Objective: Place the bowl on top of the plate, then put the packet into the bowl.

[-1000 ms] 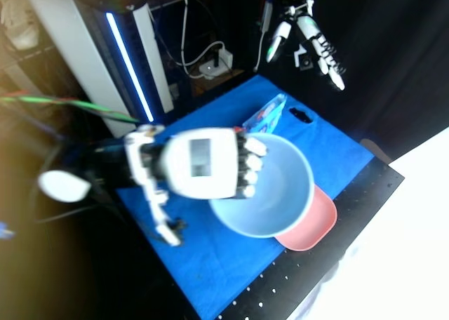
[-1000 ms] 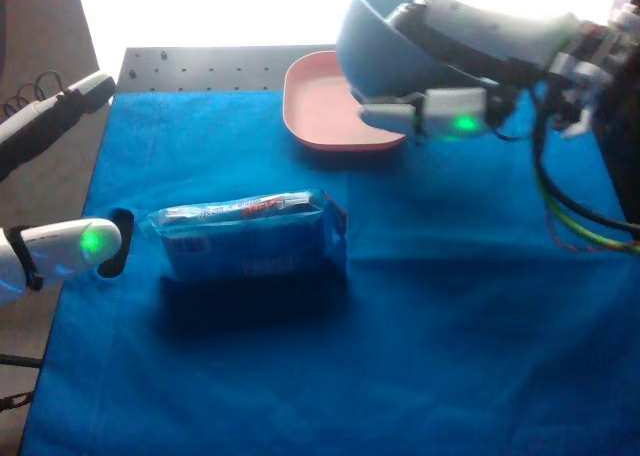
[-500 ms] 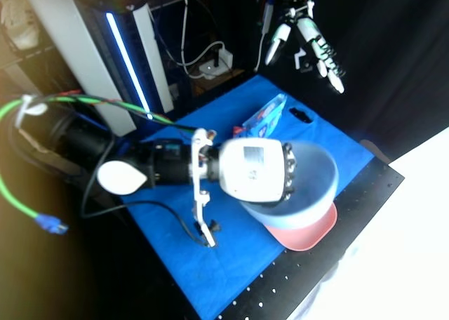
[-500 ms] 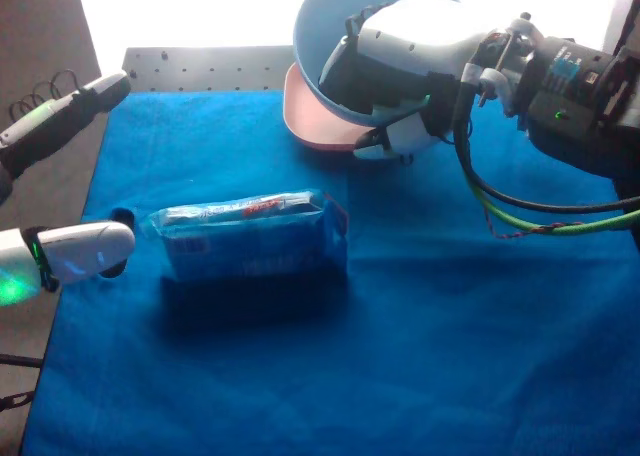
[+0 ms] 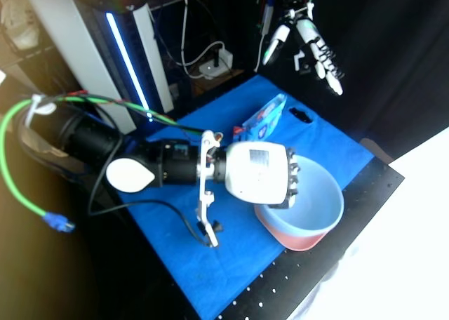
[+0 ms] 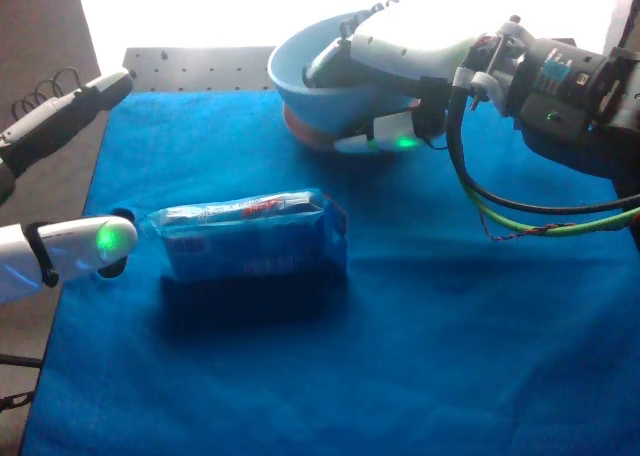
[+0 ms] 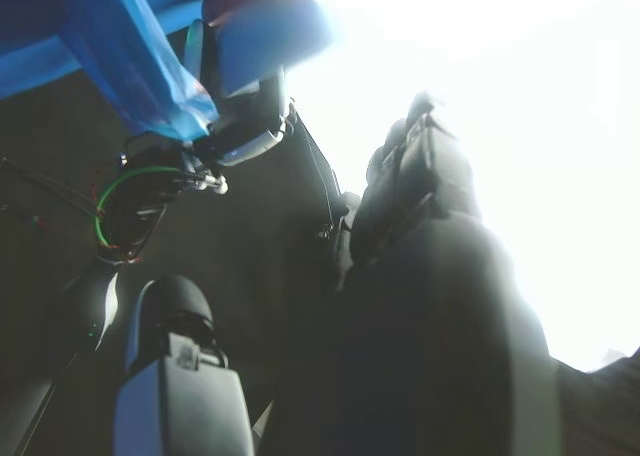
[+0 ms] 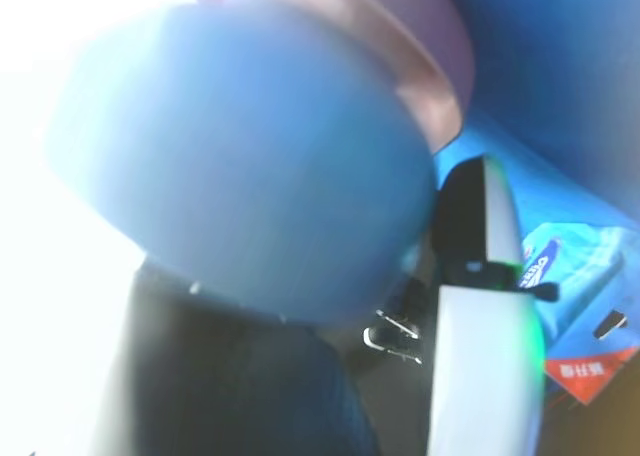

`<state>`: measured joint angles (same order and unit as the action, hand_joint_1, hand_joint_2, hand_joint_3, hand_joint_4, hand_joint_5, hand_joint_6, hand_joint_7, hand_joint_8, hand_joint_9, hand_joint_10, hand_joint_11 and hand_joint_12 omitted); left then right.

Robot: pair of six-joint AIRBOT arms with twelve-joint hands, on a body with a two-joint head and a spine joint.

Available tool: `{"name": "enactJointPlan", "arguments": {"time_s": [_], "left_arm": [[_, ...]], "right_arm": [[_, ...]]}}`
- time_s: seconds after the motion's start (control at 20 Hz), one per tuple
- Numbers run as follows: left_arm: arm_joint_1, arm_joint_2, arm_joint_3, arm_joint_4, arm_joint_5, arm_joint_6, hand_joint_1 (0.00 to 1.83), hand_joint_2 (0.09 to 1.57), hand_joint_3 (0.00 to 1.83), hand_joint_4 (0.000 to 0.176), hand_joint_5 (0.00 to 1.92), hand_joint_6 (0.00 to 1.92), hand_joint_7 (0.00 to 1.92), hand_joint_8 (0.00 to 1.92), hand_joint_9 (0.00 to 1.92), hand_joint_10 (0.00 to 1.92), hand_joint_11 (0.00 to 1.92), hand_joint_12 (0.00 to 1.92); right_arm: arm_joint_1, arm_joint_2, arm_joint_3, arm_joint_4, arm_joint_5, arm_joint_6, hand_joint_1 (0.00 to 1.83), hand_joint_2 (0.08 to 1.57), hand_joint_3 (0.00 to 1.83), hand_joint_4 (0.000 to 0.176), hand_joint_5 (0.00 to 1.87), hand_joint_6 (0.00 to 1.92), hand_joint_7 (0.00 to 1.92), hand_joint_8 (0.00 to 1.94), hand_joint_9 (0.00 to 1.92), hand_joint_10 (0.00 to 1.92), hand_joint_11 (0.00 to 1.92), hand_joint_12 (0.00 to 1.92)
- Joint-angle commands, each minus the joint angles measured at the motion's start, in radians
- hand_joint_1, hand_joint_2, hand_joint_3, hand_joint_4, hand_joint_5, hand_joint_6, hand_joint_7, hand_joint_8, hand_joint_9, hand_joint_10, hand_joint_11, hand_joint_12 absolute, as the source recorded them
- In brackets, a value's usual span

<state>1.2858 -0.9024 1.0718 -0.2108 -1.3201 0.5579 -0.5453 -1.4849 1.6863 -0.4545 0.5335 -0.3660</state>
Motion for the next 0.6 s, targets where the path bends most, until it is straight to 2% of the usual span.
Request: {"name": "enactJointPlan", "arguments": {"time_s": [0.0,0.05,0.1,0.15,0.2,0.25,0.35,0.4,0.45,0.55], "left_arm": [[-0.012,-0.007,0.004,-0.012,-0.124,-0.008,0.37,1.01,0.00,0.168,0.00,0.00,0.00,0.00,0.00,0.00,0.00,0.00],[-0.013,-0.008,0.003,-0.012,-0.124,-0.008,0.40,1.01,0.00,0.171,0.00,0.00,0.00,0.00,0.00,0.00,0.00,0.00],[-0.013,-0.009,0.003,-0.012,-0.124,-0.009,0.43,1.01,0.00,0.175,0.00,0.00,0.00,0.00,0.00,0.00,0.00,0.00],[-0.013,-0.009,0.003,-0.012,-0.125,-0.010,0.42,1.01,0.00,0.174,0.00,0.00,0.00,0.00,0.00,0.00,0.00,0.00],[-0.013,-0.009,0.002,-0.012,-0.126,-0.010,0.41,1.02,0.00,0.176,0.00,0.00,0.00,0.00,0.00,0.00,0.00,0.00],[-0.013,-0.009,0.001,-0.013,-0.126,-0.010,0.41,1.02,0.00,0.176,0.00,0.00,0.00,0.00,0.00,0.00,0.00,0.00],[-0.012,-0.009,0.000,-0.013,-0.126,-0.010,0.39,1.01,0.00,0.176,0.00,0.00,0.00,0.00,0.00,0.00,0.00,0.00],[-0.012,-0.009,-0.001,-0.013,-0.127,-0.010,0.39,1.00,0.00,0.176,0.00,0.00,0.00,0.00,0.00,0.00,0.03,0.01],[-0.012,-0.009,-0.002,-0.013,-0.127,-0.010,0.39,1.00,0.00,0.176,0.00,0.00,0.00,0.00,0.00,0.00,0.04,0.02],[-0.012,-0.009,-0.003,-0.014,-0.130,-0.010,0.37,1.01,0.00,0.176,0.00,0.00,0.00,0.00,0.00,0.00,0.03,0.02]], "right_arm": [[0.022,0.000,-0.002,0.023,0.100,0.000,1.28,1.24,0.00,0.000,0.83,0.55,0.78,1.38,0.97,1.14,0.89,1.54],[0.022,0.000,-0.005,0.023,0.100,0.000,1.29,1.26,0.00,0.000,0.89,0.25,0.73,1.42,0.94,1.06,0.84,1.49],[0.022,0.000,-0.009,0.023,0.100,0.000,1.10,1.38,0.02,0.000,0.86,0.09,0.82,0.83,0.88,0.88,0.72,1.38],[0.022,0.000,-0.013,0.023,0.100,0.000,1.05,1.41,0.01,0.000,0.83,0.03,0.90,0.48,0.87,0.74,0.65,1.29],[0.022,0.001,-0.018,0.023,0.100,0.000,0.95,1.44,0.01,0.000,0.75,0.01,0.90,0.20,0.86,0.47,0.58,1.11],[0.021,0.001,-0.024,0.023,0.100,0.000,0.89,1.46,0.01,0.000,0.69,0.00,0.87,0.06,0.87,0.28,0.53,1.05],[0.021,0.010,-0.035,0.023,0.100,0.000,0.89,1.44,0.00,0.000,0.51,0.00,0.63,0.00,0.73,0.07,0.27,1.17],[0.020,0.021,-0.043,0.022,0.100,0.000,0.91,1.42,0.00,0.000,0.43,0.00,0.53,0.00,0.63,0.02,0.17,1.14],[0.019,0.030,-0.049,0.020,0.100,0.000,0.89,1.41,0.00,0.014,0.40,0.00,0.47,0.00,0.58,0.00,0.13,1.10],[0.018,0.052,-0.067,0.016,0.101,0.000,0.86,1.40,0.00,0.000,0.36,0.00,0.41,0.00,0.50,0.00,0.10,0.99]]}}
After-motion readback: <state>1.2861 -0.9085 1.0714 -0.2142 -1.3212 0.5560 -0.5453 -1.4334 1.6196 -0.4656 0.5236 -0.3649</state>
